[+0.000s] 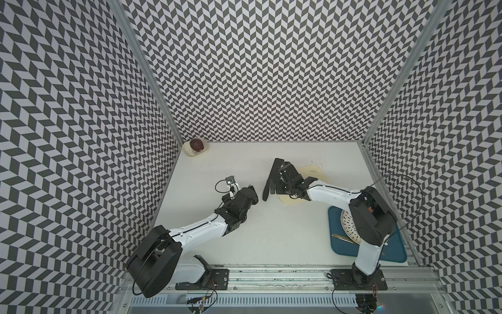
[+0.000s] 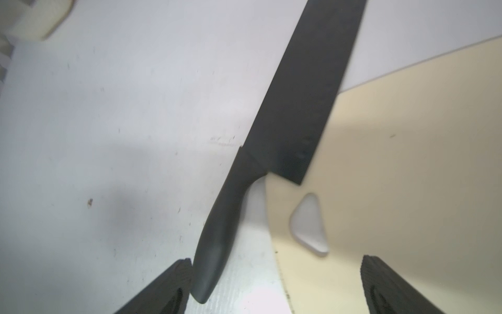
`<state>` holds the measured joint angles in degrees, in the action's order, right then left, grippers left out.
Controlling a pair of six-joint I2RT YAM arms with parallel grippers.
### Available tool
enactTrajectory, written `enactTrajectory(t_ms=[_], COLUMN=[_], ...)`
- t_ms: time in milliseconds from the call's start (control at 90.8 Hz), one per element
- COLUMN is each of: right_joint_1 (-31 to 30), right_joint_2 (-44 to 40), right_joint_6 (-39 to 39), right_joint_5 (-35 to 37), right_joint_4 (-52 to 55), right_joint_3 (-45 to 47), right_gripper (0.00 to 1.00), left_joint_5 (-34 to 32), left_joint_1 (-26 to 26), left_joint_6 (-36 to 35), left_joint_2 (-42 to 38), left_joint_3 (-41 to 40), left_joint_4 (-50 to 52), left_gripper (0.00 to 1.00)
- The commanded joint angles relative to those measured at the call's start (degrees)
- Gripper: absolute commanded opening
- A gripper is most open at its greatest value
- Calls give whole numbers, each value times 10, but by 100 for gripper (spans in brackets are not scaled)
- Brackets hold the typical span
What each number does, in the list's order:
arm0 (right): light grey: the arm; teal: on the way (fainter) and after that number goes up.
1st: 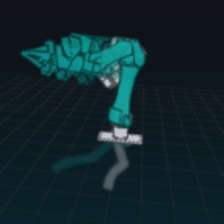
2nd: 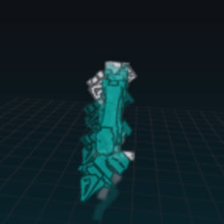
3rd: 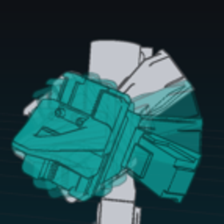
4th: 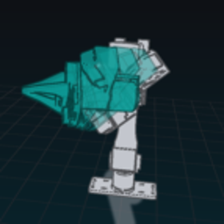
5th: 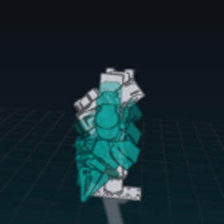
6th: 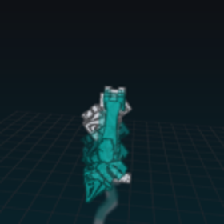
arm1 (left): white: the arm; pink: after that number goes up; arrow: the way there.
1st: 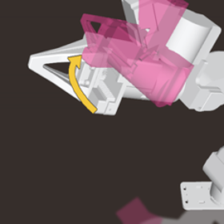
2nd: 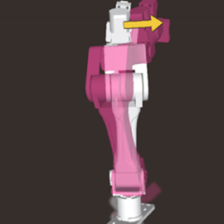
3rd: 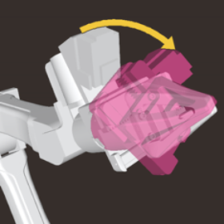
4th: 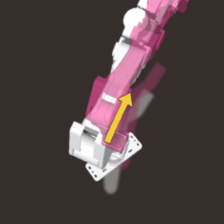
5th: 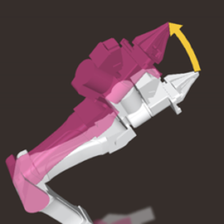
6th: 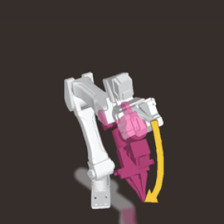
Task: Align the knife with the edge of the cutting board
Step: Move the knife to the center of the board.
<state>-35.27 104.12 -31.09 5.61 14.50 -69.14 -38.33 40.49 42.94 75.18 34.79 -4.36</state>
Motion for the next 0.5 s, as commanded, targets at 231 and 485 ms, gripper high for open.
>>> enactTrajectory(t_ms=[231, 485], right_joint_1=[217, 300], right_joint_2=[62, 138], right_joint_6=[51, 47], right_joint_5=[-41, -79], right_joint_4=[-12, -6], right_joint_3=[-59, -107], right_gripper=[100, 100], left_joint_5=[25, 133], left_joint_1=[3, 3], left_joint_6=[-15, -77], left_joint_2=[-6, 14], left_joint_3=[3, -5], left_joint_4=[-23, -93], left_gripper=[100, 97])
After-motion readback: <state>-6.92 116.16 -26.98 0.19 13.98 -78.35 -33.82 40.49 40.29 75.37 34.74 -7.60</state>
